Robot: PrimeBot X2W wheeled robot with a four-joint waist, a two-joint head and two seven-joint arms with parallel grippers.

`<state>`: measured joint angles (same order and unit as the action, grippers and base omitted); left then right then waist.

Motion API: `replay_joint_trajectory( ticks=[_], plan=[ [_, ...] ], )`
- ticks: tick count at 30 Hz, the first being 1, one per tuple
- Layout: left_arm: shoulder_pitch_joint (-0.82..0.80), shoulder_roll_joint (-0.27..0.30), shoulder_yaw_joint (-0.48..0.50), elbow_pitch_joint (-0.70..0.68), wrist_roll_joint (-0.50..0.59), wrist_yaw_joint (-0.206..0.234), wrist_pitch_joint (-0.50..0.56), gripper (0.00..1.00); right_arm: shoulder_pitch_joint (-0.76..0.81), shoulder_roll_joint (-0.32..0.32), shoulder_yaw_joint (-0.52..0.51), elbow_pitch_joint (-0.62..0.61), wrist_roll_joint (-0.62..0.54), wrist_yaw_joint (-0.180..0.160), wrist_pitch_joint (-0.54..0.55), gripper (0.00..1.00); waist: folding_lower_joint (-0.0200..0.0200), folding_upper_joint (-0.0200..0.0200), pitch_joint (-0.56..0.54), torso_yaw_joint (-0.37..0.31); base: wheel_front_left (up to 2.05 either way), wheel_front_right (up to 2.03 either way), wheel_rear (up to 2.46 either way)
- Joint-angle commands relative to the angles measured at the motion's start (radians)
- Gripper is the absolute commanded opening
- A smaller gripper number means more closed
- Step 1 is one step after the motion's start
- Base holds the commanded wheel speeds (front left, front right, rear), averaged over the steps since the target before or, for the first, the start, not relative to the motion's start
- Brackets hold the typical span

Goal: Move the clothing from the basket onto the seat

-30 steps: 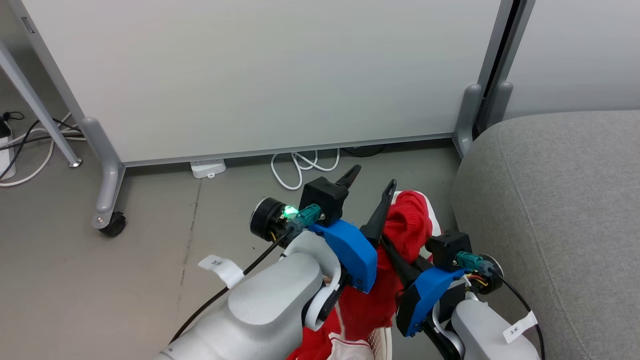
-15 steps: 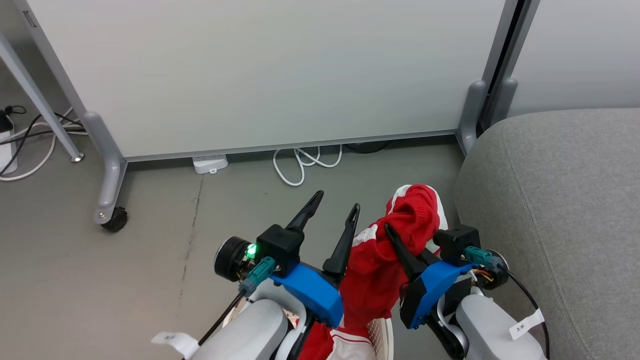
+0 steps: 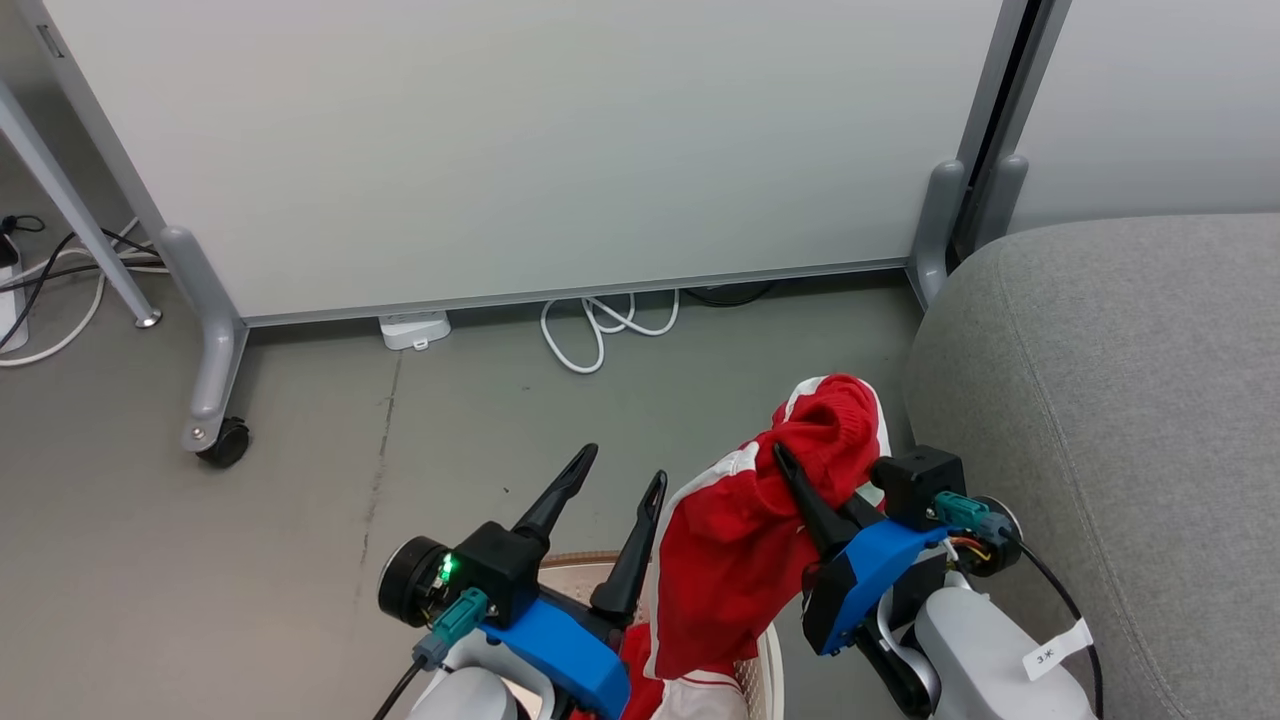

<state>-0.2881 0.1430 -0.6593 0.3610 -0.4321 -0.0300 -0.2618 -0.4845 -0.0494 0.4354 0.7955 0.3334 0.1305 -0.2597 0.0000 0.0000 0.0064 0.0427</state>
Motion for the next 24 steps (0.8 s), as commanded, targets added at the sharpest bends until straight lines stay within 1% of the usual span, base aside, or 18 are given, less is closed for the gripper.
replay_joint_trajectory(
  ticks=[1, 7, 17, 24],
  plan=[
    [0.026, -0.004, 0.018, 0.010, 0.022, -0.015, -0.005, 1.00, 0.009, -0.002, -0.003, -0.006, -0.009, 0.001, -0.006, 0.00, 0.0000, 0.0000, -0.001, -0.002, 0.00, 0.00, 0.00],
    [0.060, -0.023, 0.061, 0.029, 0.067, -0.046, -0.005, 1.00, 0.016, -0.002, -0.008, -0.010, -0.010, 0.001, -0.006, 0.00, 0.0000, 0.0000, -0.001, -0.006, 0.00, 0.00, 0.00],
    [0.074, -0.052, 0.107, 0.044, 0.105, -0.075, -0.005, 1.00, 0.016, -0.002, -0.009, -0.018, -0.007, 0.001, -0.006, 0.00, 0.0000, 0.0000, 0.006, -0.023, 0.00, 0.00, 0.00],
    [0.074, -0.066, 0.127, 0.049, 0.123, -0.089, -0.005, 1.00, 0.008, -0.002, -0.013, -0.021, -0.008, 0.001, -0.005, 0.00, 0.0000, 0.0000, 0.018, -0.075, 0.00, 0.00, 0.00]
  ],
)
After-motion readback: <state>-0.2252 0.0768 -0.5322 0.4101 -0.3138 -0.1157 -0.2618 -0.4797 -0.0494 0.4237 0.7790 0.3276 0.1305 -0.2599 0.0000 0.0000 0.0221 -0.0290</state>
